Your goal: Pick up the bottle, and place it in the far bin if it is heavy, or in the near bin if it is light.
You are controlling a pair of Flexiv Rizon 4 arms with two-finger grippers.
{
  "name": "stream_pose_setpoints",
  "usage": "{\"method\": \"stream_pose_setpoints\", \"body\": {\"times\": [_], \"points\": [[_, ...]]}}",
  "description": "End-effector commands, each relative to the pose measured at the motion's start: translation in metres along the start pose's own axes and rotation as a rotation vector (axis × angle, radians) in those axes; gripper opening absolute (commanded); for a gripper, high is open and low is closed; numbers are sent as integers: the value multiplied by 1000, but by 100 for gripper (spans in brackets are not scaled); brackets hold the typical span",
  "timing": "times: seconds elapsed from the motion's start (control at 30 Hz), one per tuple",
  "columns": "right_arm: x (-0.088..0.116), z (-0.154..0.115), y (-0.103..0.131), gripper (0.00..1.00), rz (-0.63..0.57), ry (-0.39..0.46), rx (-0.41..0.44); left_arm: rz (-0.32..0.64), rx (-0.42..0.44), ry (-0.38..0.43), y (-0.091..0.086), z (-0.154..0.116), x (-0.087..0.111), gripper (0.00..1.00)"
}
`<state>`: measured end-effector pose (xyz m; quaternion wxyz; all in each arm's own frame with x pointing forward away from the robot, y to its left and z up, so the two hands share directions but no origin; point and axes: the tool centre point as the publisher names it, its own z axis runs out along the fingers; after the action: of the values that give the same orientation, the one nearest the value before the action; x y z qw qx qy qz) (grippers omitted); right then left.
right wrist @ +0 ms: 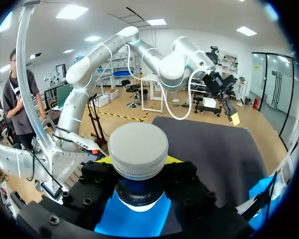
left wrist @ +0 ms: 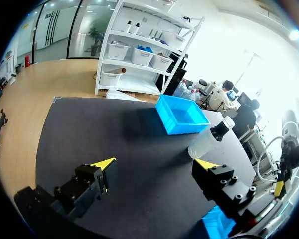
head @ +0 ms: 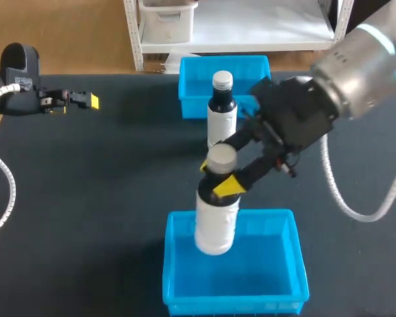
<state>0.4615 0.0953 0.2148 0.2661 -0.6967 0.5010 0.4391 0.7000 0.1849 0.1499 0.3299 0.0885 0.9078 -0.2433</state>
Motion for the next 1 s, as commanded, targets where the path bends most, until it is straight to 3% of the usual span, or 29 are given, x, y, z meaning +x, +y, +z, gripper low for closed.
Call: {"method": "stream_pose_setpoints", "body": {"times": [0.03, 0.37, 0.87, 1.0], "points": [[10, 23, -13, 9, -6, -1, -91, 0, 0, 0, 0, 0, 0, 100], [33, 46, -8, 10, -19, 22, -123, 0, 0, 0, 0, 0, 0, 100], [57, 59, -12, 10, -55, 49, -149, 0, 0, 0, 0, 0, 0, 100], [60, 60, -14, 21, -60, 53, -158, 0, 0, 0, 0, 0, 0, 100]]}}
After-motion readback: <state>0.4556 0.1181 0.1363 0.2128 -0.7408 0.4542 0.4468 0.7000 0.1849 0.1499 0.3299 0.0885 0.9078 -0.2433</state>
